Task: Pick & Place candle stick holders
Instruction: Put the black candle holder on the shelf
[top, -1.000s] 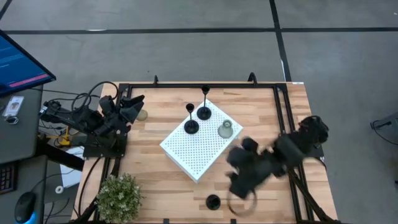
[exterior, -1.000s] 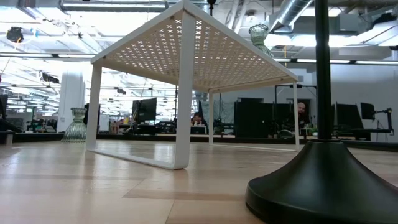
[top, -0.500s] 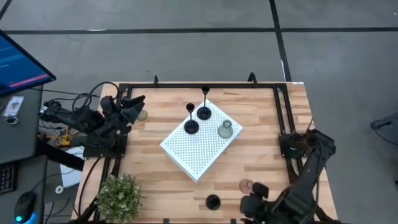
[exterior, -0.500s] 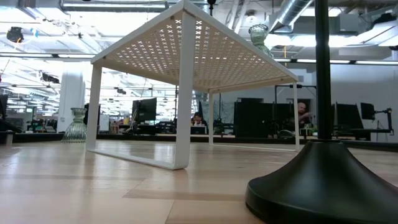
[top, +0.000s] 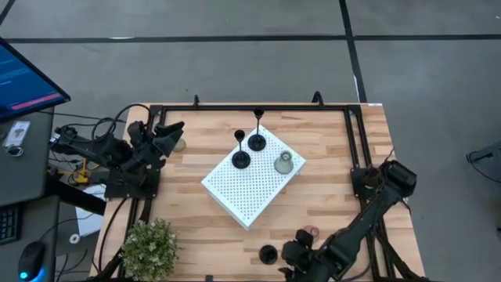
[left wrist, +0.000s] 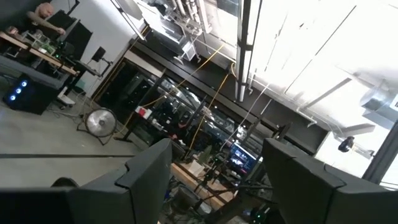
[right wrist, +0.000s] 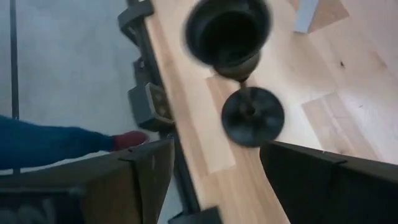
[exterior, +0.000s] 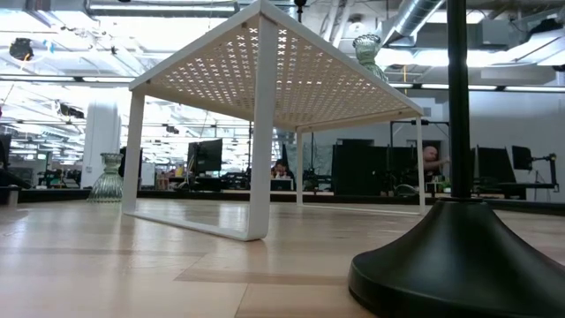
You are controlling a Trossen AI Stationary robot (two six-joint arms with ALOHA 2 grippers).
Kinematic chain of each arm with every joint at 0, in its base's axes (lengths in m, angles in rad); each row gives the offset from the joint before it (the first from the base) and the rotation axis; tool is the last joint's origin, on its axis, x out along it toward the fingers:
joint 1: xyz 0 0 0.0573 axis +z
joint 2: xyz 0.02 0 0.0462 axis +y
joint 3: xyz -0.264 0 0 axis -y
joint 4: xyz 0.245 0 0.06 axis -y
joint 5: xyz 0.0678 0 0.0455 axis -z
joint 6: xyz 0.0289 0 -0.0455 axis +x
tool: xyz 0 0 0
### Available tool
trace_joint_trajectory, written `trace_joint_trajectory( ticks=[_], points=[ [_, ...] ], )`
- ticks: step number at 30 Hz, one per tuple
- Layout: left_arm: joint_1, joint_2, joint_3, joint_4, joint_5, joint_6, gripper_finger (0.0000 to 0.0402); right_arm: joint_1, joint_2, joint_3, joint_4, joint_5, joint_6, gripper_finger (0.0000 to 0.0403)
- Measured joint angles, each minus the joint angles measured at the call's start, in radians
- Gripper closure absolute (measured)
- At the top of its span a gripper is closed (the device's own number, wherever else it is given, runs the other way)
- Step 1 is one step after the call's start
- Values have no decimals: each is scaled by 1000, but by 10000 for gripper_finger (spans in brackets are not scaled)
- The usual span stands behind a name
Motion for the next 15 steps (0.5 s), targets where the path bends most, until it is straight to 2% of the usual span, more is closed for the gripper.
trace_joint_trajectory(
  ticks=[4,9,15],
  points=[
    [0,0,0,0,0,0,149,-20,0,-11,10,12,-12,175],
    [0,0,0,0,9,0,149,-40,0,-11,54,67,-104,180],
    [0,0,0,0,39,0,149,-48,0,-11,49,70,-134,184]
  ],
)
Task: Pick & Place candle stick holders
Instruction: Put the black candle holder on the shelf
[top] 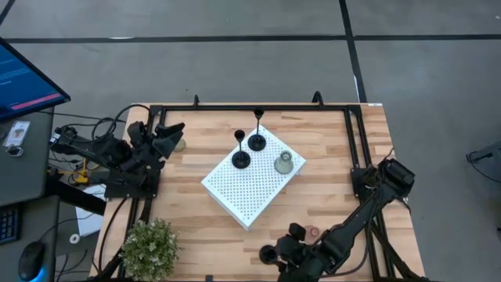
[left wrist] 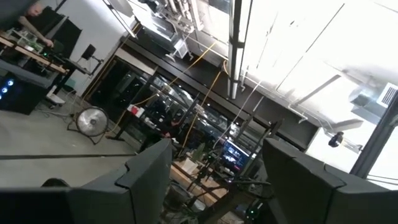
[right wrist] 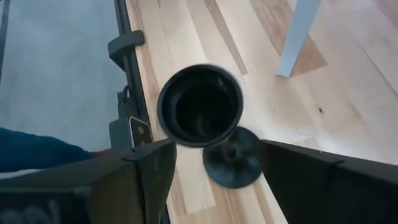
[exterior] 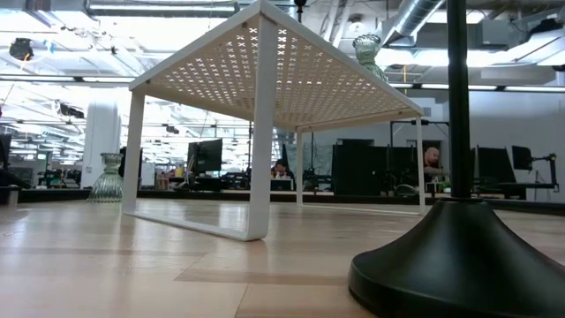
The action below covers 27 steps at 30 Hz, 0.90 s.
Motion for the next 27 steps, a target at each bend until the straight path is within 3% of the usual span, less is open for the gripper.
trace_joint_trajectory(
  ticks=[17,21,27],
  points=[
    [0,-2,0,1,1,0,149,-39,48,1,57,4,-53,193],
    [0,-2,0,2,0,0,149,-39,47,1,57,6,-52,230],
    [0,-2,0,2,0,0,149,-37,47,1,58,6,-45,330]
  ],
)
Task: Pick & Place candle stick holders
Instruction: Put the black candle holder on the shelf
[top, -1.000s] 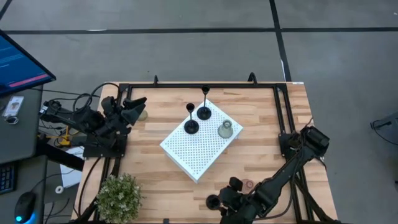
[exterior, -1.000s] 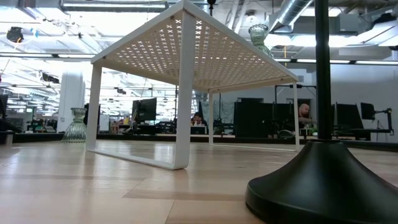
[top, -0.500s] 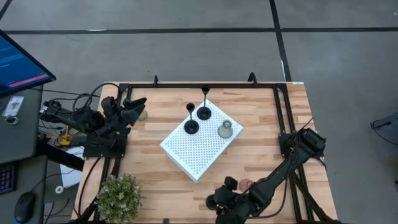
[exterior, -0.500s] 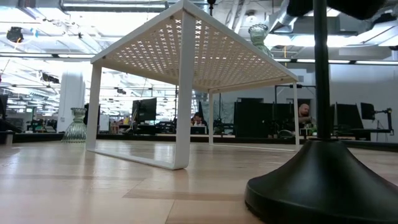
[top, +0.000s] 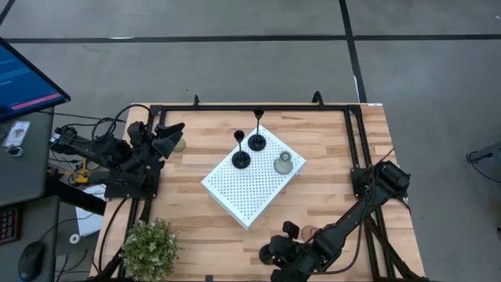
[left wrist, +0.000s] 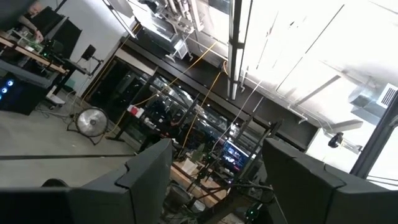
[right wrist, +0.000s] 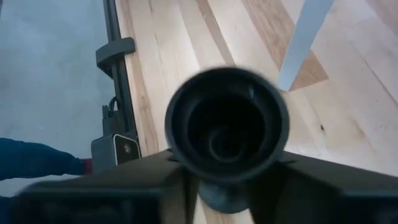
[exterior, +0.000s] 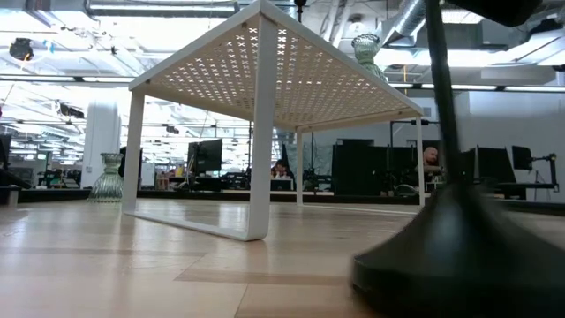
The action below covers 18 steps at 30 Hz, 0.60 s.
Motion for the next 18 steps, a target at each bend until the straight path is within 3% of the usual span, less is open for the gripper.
trace_joint_trajectory(
  ticks=[3,5,18],
  points=[
    [0,0,0,0,0,0,149,0,0,0,1,0,1,383],
    [0,0,0,0,0,0,149,2,0,0,4,1,2,396],
    [0,0,0,0,0,0,149,22,-2,0,-37,16,64,383]
  ],
)
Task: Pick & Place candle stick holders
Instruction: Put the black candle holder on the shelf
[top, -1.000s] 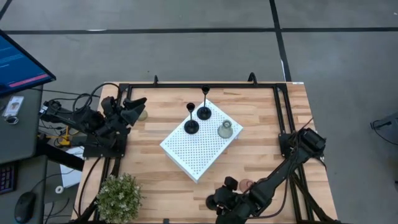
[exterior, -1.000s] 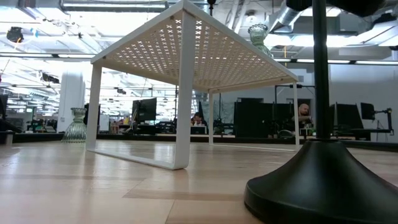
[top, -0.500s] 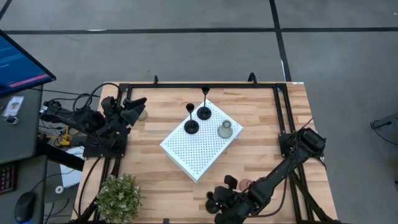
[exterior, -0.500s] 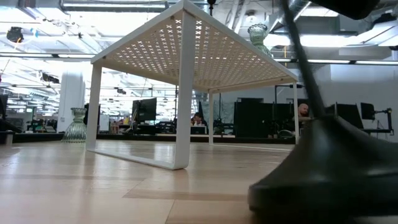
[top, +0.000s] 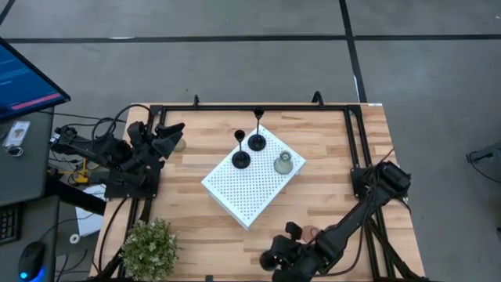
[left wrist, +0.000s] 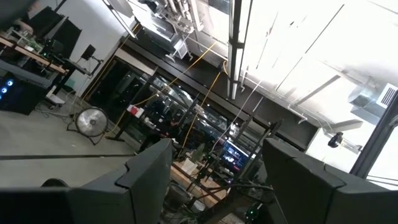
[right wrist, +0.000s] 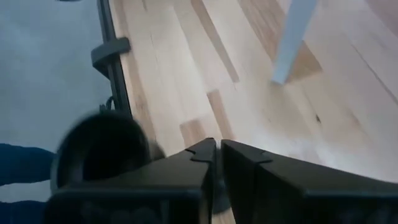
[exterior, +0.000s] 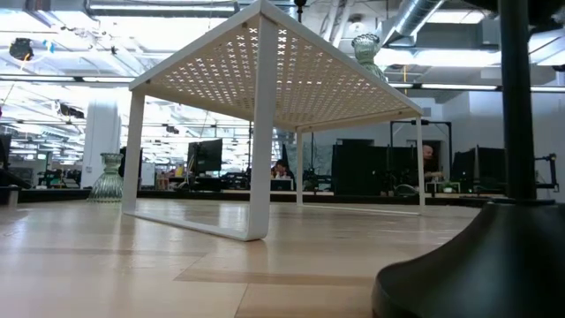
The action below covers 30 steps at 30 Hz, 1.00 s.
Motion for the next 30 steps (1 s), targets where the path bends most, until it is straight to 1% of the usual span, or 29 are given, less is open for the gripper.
trace_joint_trajectory(
  ticks=[5,8,10,14,20,23,26,28,30],
  points=[
    [0,0,0,0,0,0,149,48,-1,0,-75,0,80,383],
    [0,0,0,0,0,0,149,84,-1,0,-73,-1,96,382],
    [0,0,0,0,0,0,149,102,-1,0,-56,-1,97,372],
    [0,0,0,0,0,0,149,118,2,0,-4,1,83,329],
    [0,0,0,0,0,0,149,103,4,0,8,42,71,231],
    [0,0,0,0,0,0,149,91,4,-19,34,60,70,195],
    [0,0,0,0,0,0,149,77,5,-55,102,58,48,181],
    [0,0,0,0,0,0,149,71,5,-74,166,58,18,182],
    [0,0,0,0,0,0,149,63,5,-76,184,58,-6,188]
  ],
)
